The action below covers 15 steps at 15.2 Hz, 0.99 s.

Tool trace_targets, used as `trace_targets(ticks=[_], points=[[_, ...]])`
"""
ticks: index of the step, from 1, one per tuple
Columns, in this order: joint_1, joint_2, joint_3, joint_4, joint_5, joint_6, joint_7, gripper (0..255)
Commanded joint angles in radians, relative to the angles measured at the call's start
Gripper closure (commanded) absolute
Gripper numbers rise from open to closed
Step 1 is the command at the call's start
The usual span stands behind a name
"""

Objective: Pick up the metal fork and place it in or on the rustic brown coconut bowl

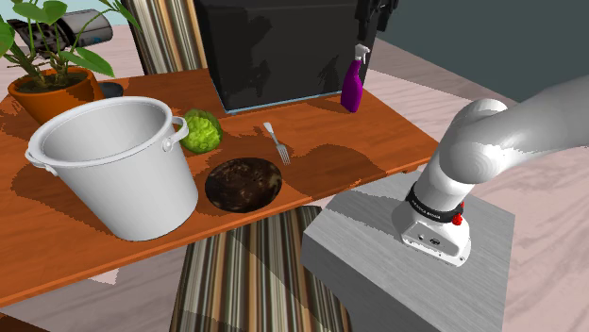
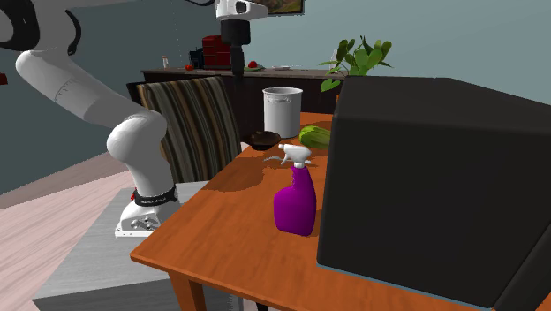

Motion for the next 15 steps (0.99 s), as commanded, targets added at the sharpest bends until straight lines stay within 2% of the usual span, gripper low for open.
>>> trace_targets(ticks=[1,8,15], points=[[0.000,0.000,0.000,0.000,0.000,0.000,0.000,0],[0.003,0.044,0.089,-0.168,0.058,0.238,0.178,0],[0.007,0.183,0.182,-0.258,0.099,0.495,0.353,0]])
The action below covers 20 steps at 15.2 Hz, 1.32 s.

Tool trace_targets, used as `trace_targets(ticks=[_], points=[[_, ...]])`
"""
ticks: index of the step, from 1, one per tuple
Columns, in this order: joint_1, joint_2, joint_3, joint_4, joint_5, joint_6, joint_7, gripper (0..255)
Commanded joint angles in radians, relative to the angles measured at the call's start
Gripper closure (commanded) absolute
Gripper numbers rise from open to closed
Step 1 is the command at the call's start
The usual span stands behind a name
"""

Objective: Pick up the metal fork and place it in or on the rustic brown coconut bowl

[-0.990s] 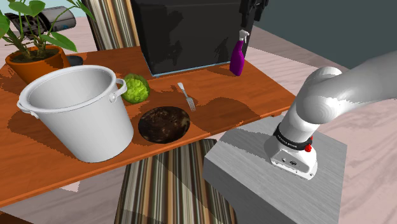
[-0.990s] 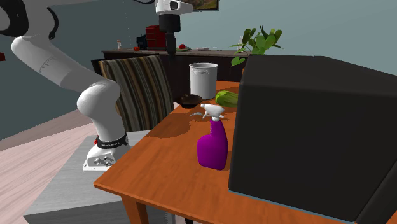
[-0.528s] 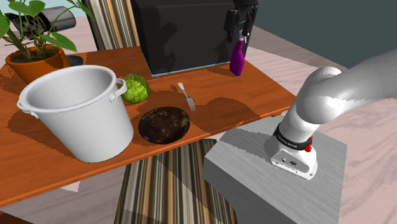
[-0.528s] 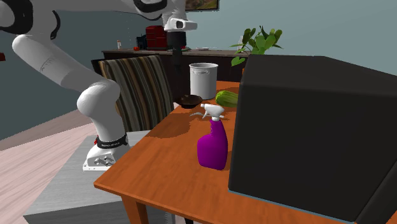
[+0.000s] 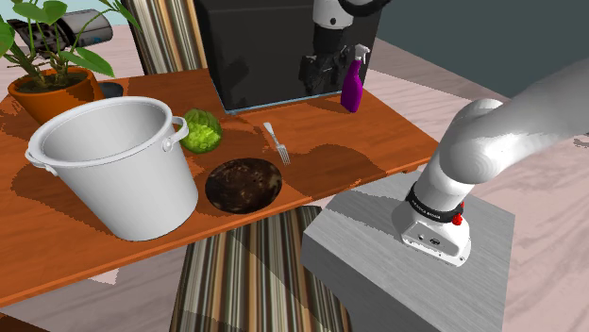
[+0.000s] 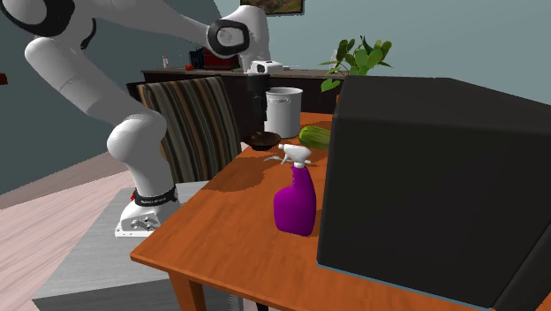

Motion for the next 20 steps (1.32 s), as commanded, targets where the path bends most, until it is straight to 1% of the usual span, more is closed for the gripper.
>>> trace_targets(ticks=[1,5,8,11,13,14,20], points=[[-0.002,0.056,0.026,-0.005,0.006,0.072,0.050,0],[-0.010,0.181,0.081,-0.010,0.006,0.218,0.156,0],[-0.021,0.289,0.122,0.005,-0.012,0.322,0.243,0],[-0.037,0.407,0.160,0.036,-0.051,0.415,0.341,0],[-0.047,0.489,0.182,0.066,-0.091,0.470,0.413,0],[-0.050,0.518,0.187,0.078,-0.108,0.488,0.440,0],[-0.058,0.590,0.185,0.064,-0.154,0.569,0.472,0]])
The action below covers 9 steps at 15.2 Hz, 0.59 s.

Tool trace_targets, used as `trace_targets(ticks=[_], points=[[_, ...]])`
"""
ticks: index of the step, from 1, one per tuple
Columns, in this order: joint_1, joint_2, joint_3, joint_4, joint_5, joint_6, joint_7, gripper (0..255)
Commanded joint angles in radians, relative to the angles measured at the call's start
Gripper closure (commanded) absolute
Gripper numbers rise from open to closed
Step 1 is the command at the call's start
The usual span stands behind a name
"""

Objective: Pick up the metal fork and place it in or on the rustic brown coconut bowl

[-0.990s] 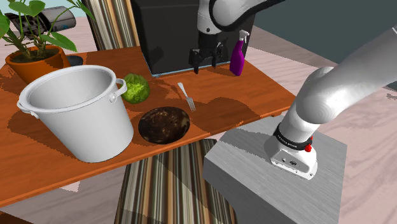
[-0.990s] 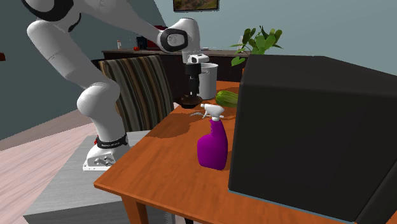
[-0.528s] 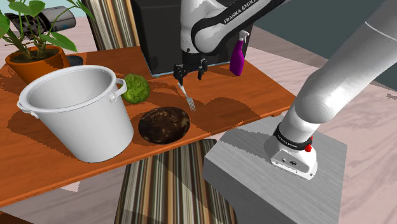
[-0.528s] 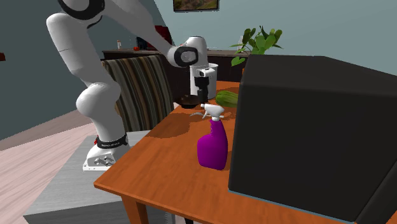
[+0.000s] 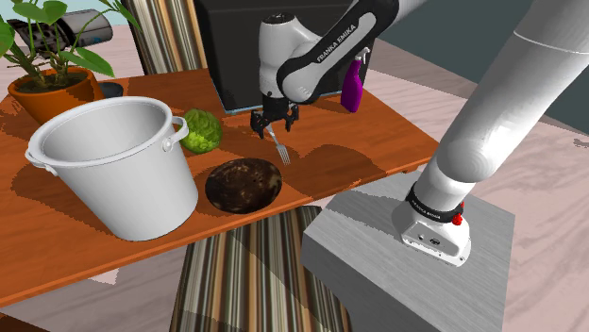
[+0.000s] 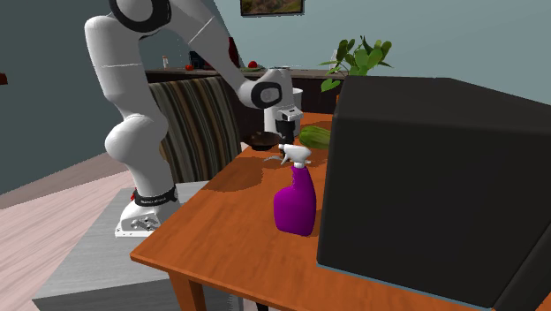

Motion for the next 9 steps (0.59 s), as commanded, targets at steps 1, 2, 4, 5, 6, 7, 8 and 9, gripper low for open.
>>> trace_targets(ticks=[1,2,4,5,6,7,8,9], points=[[-0.002,0.027,0.000,-0.002,-0.018,0.028,0.015,0],[-0.003,0.034,0.000,-0.003,-0.024,0.035,0.019,0],[-0.003,0.034,-0.001,-0.003,-0.024,0.035,0.019,0],[-0.003,0.034,-0.001,-0.003,-0.024,0.035,0.019,0],[-0.003,0.034,-0.001,-0.003,-0.024,0.035,0.019,0],[-0.003,0.034,-0.001,-0.003,-0.024,0.035,0.019,0],[-0.003,0.034,-0.001,-0.003,-0.024,0.035,0.019,0],[-0.003,0.034,-0.001,-0.003,-0.024,0.035,0.018,0]])
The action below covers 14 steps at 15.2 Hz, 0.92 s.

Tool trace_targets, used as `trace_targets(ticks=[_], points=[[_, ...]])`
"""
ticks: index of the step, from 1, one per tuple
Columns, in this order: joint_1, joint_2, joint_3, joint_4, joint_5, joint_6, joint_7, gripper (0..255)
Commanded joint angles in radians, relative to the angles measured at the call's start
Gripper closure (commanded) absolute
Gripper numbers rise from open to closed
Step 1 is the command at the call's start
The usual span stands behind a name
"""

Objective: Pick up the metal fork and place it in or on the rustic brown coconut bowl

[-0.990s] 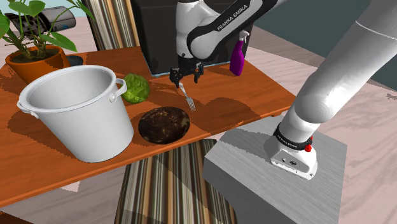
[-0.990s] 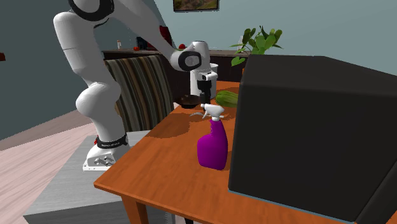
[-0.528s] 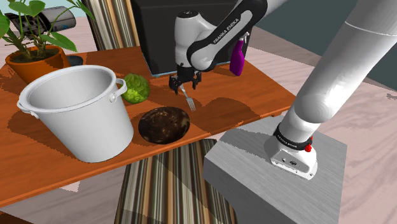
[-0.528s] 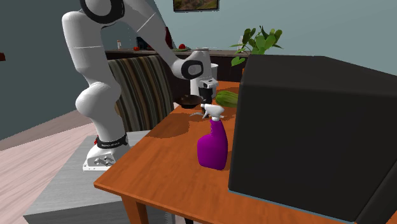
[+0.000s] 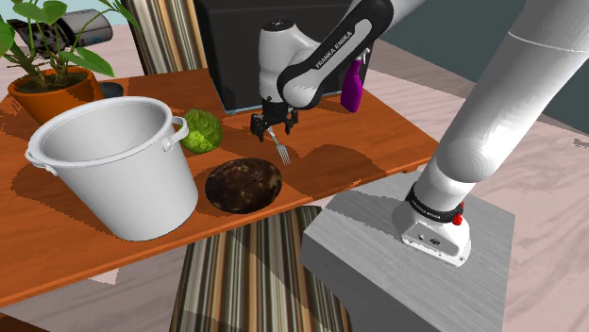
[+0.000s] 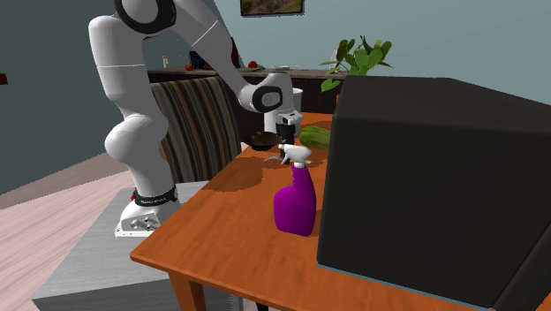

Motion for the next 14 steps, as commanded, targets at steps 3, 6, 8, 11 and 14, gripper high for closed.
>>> trace_targets(ticks=[3,6,8,11,14], points=[[0.000,0.000,0.000,0.000,0.000,0.000,0.000,255],[0.000,0.000,0.000,0.000,0.000,0.000,0.000,255],[0.000,0.000,0.000,0.000,0.000,0.000,0.000,255],[0.001,-0.011,0.000,0.003,0.009,-0.013,-0.007,255],[0.003,-0.044,0.000,0.014,0.032,-0.054,-0.027,255]])
